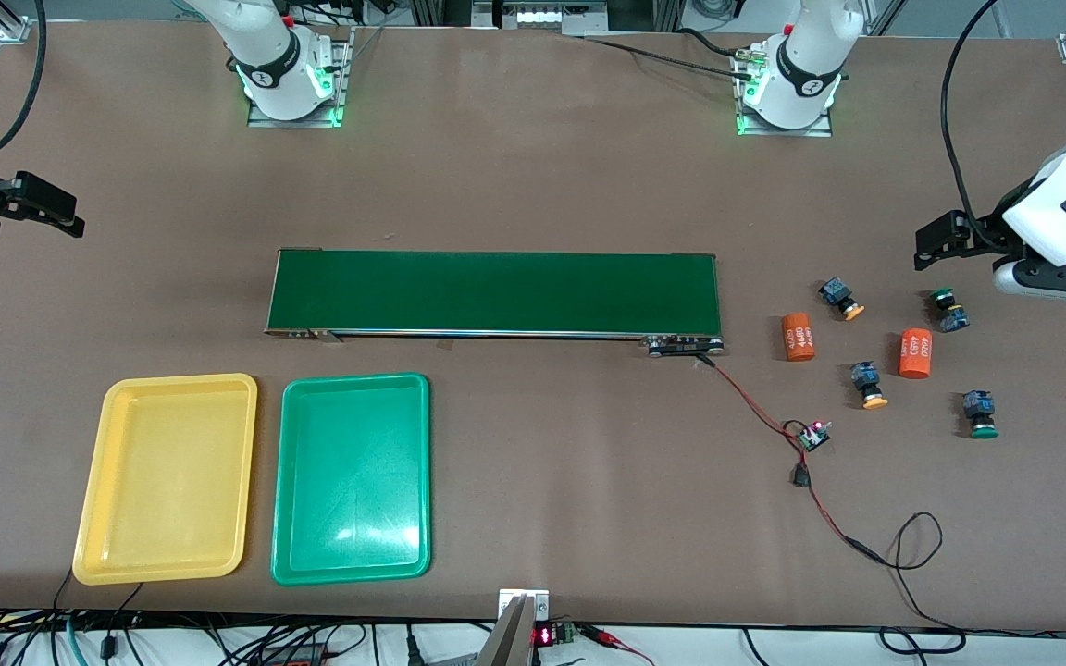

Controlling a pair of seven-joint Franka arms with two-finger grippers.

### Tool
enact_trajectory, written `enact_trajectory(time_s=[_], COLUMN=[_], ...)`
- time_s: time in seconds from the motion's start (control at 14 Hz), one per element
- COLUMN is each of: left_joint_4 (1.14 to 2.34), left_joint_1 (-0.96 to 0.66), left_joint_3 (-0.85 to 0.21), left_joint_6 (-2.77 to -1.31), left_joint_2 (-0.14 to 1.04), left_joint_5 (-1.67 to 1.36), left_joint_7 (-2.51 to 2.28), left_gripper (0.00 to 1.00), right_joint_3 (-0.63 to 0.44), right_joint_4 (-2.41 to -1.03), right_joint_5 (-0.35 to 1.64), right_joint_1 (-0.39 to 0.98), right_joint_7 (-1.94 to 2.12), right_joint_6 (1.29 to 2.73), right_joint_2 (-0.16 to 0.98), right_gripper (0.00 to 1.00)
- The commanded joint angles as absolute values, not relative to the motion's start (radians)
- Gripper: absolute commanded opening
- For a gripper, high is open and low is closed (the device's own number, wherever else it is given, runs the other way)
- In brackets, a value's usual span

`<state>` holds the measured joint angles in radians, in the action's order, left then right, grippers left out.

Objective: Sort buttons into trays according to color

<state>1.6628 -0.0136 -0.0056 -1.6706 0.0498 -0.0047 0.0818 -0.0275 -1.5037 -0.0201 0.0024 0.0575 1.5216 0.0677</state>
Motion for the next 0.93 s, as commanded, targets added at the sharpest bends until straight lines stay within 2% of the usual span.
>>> enact_trajectory(time_s=[0.0,0.21,0.57,0.86], left_joint_4=[1.589,1.569,1.603,1.722], left_joint_1=[-0.009,-0.017,-0.006,-0.008], left_joint_3=[-0.008,-0.008,-0.008,-0.009], left_joint_6=[-1.618,-1.594,-1.546,-1.701], left_joint_2=[0.103,0.143,0.181,0.218], left_joint_5=[0.005,0.012,0.009,0.008], left_joint_7=[0.069,0.071,0.072,-0.009], left_gripper=[1.0,1.0,1.0,1.0], right_joint_3=[-0.025,-0.026,-0.025,-0.026], right_joint_4=[-1.509,-1.509,-1.509,-1.509], right_joint_5=[-0.026,-0.026,-0.026,-0.025], right_joint_1=[0.005,0.005,0.005,0.003], right_joint_7=[0.058,0.058,0.06,0.06], right_joint_6=[1.525,1.525,1.523,1.523], right_joint_2=[0.051,0.051,0.051,0.051], right_gripper=[1.0,1.0,1.0,1.0])
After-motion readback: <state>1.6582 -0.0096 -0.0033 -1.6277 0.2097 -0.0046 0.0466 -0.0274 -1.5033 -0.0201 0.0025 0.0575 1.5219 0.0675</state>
